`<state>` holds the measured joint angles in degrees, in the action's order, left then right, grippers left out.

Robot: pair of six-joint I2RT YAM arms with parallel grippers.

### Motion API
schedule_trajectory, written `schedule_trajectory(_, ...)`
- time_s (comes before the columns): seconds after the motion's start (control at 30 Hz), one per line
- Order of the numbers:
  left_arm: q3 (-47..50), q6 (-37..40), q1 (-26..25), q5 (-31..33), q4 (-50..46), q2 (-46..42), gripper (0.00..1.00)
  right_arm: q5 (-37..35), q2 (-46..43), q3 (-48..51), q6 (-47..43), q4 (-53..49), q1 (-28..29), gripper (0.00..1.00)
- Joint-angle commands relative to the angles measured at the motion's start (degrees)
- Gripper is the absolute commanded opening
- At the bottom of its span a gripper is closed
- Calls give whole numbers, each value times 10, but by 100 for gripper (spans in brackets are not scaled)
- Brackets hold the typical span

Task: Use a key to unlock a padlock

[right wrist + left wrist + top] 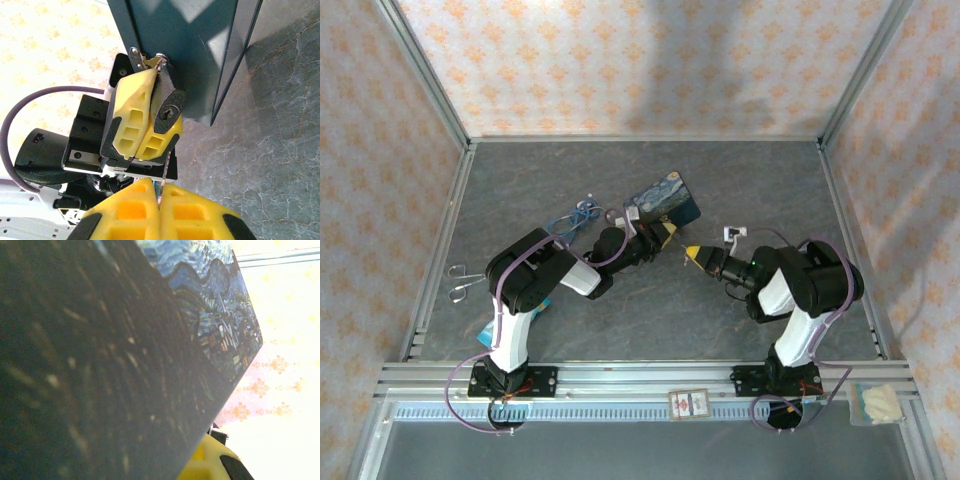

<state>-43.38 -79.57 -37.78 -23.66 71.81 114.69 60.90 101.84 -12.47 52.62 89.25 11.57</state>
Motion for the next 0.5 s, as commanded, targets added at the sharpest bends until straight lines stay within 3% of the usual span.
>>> schedule_trajectory(0.0,5,-12,-2,-12,57,2,0,-1,11,-18,3,100,-1,0)
schedule_trajectory(0.47,9,-7,-2,-7,54,1,0,-5,31,-25,44,174,-2,0)
